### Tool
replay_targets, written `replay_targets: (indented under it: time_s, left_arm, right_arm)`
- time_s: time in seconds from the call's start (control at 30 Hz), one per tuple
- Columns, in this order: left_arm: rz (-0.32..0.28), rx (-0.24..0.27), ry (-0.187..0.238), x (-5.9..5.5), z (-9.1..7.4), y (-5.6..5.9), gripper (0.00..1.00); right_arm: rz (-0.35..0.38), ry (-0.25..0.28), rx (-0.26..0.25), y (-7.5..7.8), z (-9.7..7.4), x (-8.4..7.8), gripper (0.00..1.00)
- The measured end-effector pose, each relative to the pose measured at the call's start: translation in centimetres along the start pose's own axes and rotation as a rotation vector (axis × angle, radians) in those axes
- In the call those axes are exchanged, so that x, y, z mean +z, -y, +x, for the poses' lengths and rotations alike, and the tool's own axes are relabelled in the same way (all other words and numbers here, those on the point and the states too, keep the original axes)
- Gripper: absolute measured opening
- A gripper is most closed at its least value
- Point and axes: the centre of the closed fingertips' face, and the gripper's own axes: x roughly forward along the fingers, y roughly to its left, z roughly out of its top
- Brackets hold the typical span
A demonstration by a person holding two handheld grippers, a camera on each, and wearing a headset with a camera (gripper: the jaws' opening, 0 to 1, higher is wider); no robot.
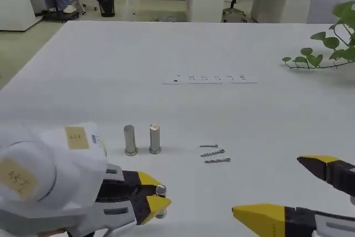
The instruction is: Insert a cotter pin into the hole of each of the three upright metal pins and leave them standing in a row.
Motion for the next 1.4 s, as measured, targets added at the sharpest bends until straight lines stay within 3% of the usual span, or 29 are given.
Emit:
replay_targets:
  time_s: [0.13, 0.57, 0.8, 1.07, 1.4]
  left_arm:
    - [0.001, -0.040, -0.016, -0.5, 0.7, 1.1, 0.05]
    - [0.003, -0.079, -0.010, -1.8, 1.5, 3.2, 0.05]
    - [0.011, -0.090, -0.023, -2.3, 1.8, 3.4, 0.05]
    - [0.027, -0.096, -0.039, -2.9, 1.9, 3.5, 0.05]
    - [0.015, -0.089, -0.023, -3.1, 2.1, 3.6, 0.05]
  right_arm:
    - [0.008, -0.009, -0.005, -0.1, -0.4, -0.7, 0.93]
    - [0.040, -0.037, -0.009, -0.3, -1.0, -2.6, 0.92]
    - [0.063, -0.039, -0.041, 0.4, -1.1, -2.8, 0.93]
    - [0.074, -0.043, -0.041, 0.6, -1.1, -3.1, 0.93]
    - [0.083, -0.054, -0.042, 0.5, -1.3, -3.6, 0.93]
